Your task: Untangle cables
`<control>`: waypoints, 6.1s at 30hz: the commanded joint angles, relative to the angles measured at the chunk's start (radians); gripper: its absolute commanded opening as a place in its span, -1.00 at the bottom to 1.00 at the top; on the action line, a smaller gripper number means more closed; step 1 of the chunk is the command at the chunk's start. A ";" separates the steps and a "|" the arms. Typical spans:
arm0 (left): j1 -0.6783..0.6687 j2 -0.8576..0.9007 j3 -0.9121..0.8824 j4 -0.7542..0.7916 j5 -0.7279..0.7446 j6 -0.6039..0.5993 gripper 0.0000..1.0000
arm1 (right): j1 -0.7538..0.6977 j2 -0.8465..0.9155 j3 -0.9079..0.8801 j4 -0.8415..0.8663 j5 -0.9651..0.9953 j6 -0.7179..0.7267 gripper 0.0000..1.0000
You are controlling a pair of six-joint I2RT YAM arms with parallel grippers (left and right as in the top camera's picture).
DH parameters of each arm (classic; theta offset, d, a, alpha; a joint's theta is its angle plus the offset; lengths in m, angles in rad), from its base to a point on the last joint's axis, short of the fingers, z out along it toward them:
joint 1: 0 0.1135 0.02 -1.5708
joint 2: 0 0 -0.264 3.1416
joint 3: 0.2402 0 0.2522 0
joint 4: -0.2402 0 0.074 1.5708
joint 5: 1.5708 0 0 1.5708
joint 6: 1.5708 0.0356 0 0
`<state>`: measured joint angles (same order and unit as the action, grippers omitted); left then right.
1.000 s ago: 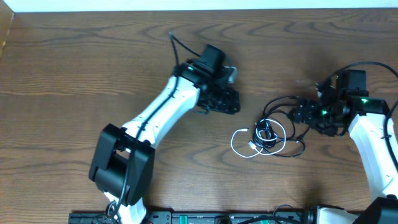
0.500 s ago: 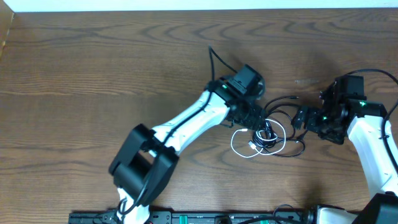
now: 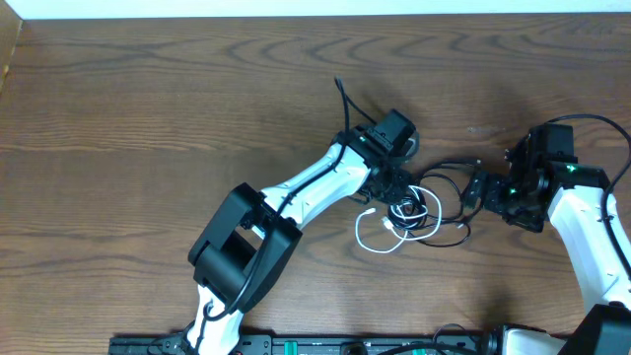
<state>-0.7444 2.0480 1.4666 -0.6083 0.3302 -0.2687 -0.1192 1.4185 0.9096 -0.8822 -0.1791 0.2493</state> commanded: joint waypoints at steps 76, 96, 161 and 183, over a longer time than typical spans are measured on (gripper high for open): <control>0.115 -0.119 0.086 -0.093 0.159 0.409 -0.85 | 0.002 0.002 -0.010 0.134 -0.643 -0.143 0.89; 0.058 -0.162 0.086 -0.097 0.154 0.460 -0.85 | 0.022 0.003 -0.026 0.374 -0.592 0.492 0.17; 0.010 -0.161 0.086 -0.120 0.061 0.504 -0.85 | 0.160 0.149 -0.106 0.458 -0.395 1.036 -0.06; 0.006 -0.161 0.086 -0.113 0.061 0.519 -0.85 | 0.180 0.149 -0.106 0.452 -0.397 1.037 -0.98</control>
<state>-0.7361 1.8889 1.5433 -0.7277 0.3683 0.2367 0.0463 1.5570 0.8139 -0.4313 -0.5823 1.2919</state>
